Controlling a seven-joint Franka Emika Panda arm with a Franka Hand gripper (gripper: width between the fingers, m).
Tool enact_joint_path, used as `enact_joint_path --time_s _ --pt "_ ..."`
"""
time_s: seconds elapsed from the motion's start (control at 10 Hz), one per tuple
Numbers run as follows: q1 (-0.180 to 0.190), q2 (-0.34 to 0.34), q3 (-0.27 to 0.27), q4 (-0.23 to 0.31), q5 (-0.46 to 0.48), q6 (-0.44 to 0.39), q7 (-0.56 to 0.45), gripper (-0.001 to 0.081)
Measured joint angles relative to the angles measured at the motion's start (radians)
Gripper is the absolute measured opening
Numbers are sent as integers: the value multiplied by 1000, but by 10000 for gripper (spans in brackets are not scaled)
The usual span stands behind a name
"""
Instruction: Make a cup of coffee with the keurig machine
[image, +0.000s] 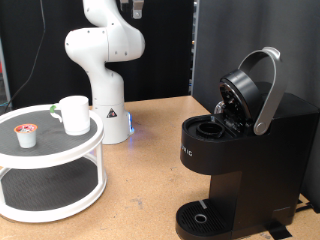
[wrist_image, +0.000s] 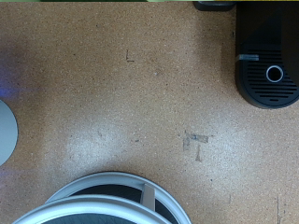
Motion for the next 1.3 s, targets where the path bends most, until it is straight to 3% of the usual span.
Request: enact_joint_path --time_s 0.2,0.6,1.0,1.3 --pt "0 -1 -8 -1 3 16 -13 805" --pt "-17 -2 -117 1 -56 9 -164 805" --pt "-21 3 -147 -7 -63 24 -221 805" --pt "-46 21 -224 -19 -134 48 -298 805"
